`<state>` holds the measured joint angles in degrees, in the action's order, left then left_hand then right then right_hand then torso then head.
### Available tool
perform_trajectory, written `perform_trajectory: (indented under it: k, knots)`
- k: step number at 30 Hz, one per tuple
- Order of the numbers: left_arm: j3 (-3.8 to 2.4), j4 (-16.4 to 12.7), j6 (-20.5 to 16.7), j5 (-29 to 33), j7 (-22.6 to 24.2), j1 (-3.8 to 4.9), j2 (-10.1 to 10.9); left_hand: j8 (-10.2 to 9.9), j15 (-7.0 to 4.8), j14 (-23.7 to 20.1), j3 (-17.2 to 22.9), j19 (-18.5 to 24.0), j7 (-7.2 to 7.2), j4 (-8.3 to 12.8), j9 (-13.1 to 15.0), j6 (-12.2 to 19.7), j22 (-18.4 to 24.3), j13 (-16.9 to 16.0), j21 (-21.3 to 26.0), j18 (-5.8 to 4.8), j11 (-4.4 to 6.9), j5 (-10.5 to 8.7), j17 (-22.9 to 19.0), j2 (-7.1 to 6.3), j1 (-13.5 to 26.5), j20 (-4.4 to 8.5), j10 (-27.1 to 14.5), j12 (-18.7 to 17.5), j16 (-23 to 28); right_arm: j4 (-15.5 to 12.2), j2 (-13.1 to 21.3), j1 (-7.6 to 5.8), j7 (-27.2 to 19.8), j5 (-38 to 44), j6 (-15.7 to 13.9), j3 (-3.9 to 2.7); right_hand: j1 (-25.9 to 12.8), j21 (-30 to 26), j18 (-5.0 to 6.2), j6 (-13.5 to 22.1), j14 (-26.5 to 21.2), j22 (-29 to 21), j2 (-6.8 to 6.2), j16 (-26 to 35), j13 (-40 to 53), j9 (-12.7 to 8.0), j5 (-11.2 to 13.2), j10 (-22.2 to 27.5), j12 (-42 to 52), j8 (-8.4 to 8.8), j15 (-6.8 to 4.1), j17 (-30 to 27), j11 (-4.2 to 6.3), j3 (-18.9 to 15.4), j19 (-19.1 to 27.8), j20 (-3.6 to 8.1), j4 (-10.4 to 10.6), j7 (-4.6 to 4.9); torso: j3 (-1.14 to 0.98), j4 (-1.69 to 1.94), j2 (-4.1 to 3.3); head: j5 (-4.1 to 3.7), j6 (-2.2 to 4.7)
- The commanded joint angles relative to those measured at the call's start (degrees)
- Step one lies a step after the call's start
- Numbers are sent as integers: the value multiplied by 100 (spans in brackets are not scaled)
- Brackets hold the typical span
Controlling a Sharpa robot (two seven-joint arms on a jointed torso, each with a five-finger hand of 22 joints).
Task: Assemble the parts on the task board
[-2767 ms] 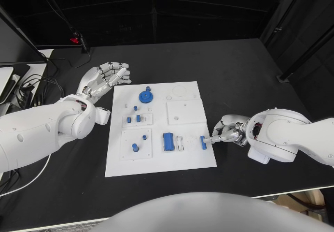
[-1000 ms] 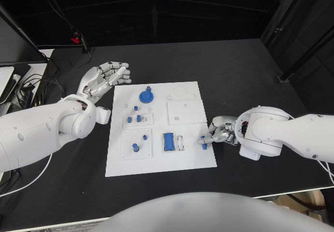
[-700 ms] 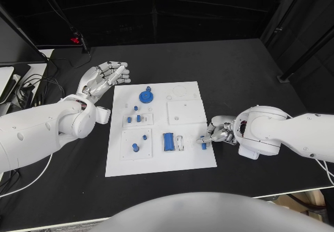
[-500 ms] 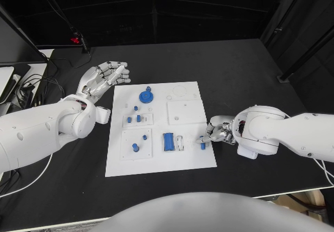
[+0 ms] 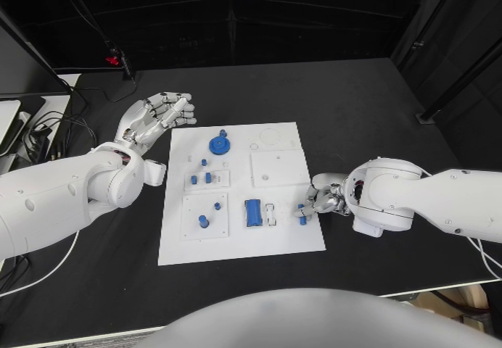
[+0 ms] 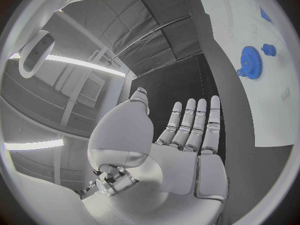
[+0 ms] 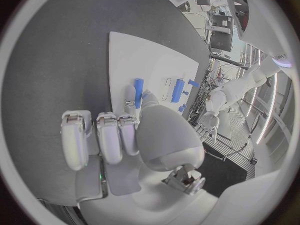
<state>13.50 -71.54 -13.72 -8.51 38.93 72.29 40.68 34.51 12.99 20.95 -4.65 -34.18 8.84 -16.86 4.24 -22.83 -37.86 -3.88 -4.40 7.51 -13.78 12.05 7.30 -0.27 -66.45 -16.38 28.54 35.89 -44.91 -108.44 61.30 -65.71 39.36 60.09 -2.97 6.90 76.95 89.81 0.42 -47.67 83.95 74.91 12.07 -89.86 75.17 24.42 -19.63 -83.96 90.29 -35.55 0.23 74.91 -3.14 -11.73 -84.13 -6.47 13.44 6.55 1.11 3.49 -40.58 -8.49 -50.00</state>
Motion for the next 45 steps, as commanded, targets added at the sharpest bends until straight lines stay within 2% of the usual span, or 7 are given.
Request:
perform_trajectory:
  k: [1,6,11,17,26,37,45]
  knots:
    - [-4,-13,60,35,213,8,5,36,1,-54,-36,21,757,12,-7,36,7,6,-4,-15,-17,32,-8,64,-8,-10,-37,23,-19,45,-18,46,480,107,134,41,183,19,-42,-5,605,1509,78,-14,1483,-516,-17,-604,-29,238,-46,1509,47,96,-587,31,-38,-33,-3,3,0,-3,0]
    - [-4,-13,63,35,210,8,7,36,1,-54,-36,21,757,12,-7,36,7,6,-4,-15,-17,32,-8,64,-8,-10,-37,23,-19,39,-31,48,470,143,39,41,272,19,-42,59,605,1509,43,-14,1483,-557,-9,-604,-29,328,-42,1509,27,233,-587,35,-97,-3,-3,-1,-3,3,0]
    - [-4,-9,66,35,203,8,7,36,1,-54,-36,21,757,12,-7,36,7,6,-4,-15,-17,32,-8,64,-8,-10,-37,23,-19,10,-42,51,407,154,-156,42,367,19,-42,350,605,1509,-29,-14,1483,-713,51,-604,-29,603,-5,1509,-34,498,-587,10,-174,64,-3,-2,1,13,0]
    - [-4,-6,76,35,193,7,5,36,1,-54,-36,21,757,12,-7,36,7,6,-4,-15,-17,32,-8,64,-8,-10,-37,23,-19,-42,-56,53,252,122,-450,42,389,19,-42,548,605,1509,-260,-14,1483,-935,536,-604,-29,871,10,1509,-48,979,-587,-8,-298,78,-6,1,-2,17,0]
    - [-4,-4,84,35,185,7,3,44,2,-56,-40,26,757,13,-8,43,11,7,-2,-17,-18,35,-16,67,-17,-10,-43,28,-26,-90,-69,54,64,48,-786,42,232,19,-42,575,605,1509,-477,-14,1483,-1032,481,-604,-29,940,16,1509,-63,1154,-587,-20,-280,90,-3,2,-2,16,0]
    - [-4,1,92,35,178,5,-2,44,2,-56,-40,26,757,13,-8,43,11,7,-2,-17,-18,35,-16,67,-17,-10,-43,28,-26,-109,-69,54,28,37,-876,42,143,19,-42,611,605,1509,-576,-14,1483,-1079,447,-604,-29,970,20,1509,-74,1240,-587,-25,-264,100,-3,-3,-4,21,0]
    - [-4,6,102,35,167,4,-9,50,3,-58,-44,29,758,11,-9,49,13,7,-1,-18,-19,36,-21,70,-19,-10,-47,32,-32,-106,-91,54,59,37,-860,42,-19,19,-42,704,605,1509,-810,-14,1483,-1131,293,-604,-29,962,30,1509,-91,1280,-587,-35,-260,120,-1,1,0,12,0]
